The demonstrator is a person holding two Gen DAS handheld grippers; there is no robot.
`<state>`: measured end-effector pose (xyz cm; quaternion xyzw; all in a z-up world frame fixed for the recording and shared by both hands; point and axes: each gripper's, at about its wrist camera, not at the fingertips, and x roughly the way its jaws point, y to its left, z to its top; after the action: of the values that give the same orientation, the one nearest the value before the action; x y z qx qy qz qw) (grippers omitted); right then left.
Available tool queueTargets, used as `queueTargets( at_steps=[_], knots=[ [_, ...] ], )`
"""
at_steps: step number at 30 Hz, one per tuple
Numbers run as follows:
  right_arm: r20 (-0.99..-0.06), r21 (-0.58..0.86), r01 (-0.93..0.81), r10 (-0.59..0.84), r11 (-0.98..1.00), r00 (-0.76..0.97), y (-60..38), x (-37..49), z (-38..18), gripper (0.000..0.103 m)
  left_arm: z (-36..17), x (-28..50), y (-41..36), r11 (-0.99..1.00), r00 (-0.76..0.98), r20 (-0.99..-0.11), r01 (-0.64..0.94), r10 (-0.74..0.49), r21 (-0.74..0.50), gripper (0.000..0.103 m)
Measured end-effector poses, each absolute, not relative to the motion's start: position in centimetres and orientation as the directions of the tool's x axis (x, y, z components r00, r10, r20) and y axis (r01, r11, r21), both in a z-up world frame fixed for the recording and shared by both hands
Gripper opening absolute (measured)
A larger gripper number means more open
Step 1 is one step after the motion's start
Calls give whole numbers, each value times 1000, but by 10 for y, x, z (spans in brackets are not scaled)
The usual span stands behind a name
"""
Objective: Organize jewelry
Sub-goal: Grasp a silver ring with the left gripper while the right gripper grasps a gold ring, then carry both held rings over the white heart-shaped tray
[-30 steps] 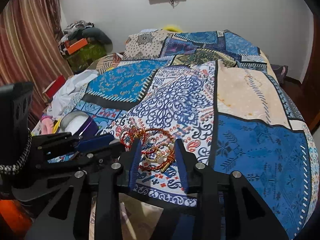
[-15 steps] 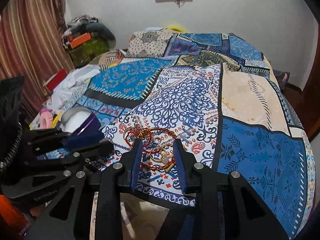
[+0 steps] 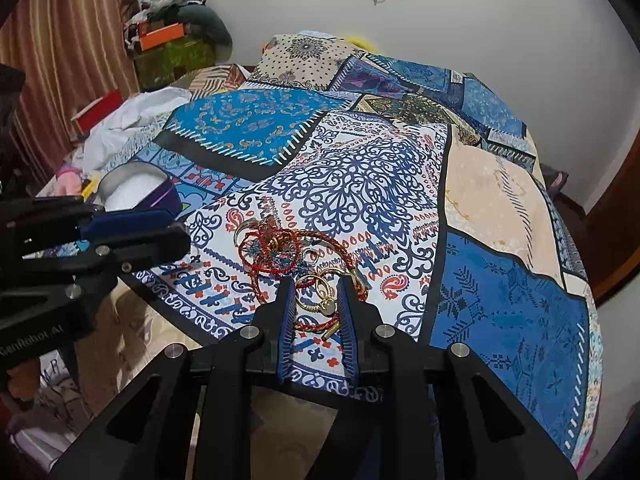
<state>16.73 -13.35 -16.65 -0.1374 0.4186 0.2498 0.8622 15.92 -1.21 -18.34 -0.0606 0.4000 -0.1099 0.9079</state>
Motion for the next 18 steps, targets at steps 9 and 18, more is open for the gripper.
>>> queueTargets(
  at_steps=[9,18],
  knots=[
    [-782,12,-525,336,851,525,-138,165,-162,7,-172,147,-5,968,681,-690,145,-246,-202,21],
    [-749,24,-512,355,859,560,-137,154,-140,7,-158,133,2,970,709,-664,134,-238,-204,21]
  ],
)
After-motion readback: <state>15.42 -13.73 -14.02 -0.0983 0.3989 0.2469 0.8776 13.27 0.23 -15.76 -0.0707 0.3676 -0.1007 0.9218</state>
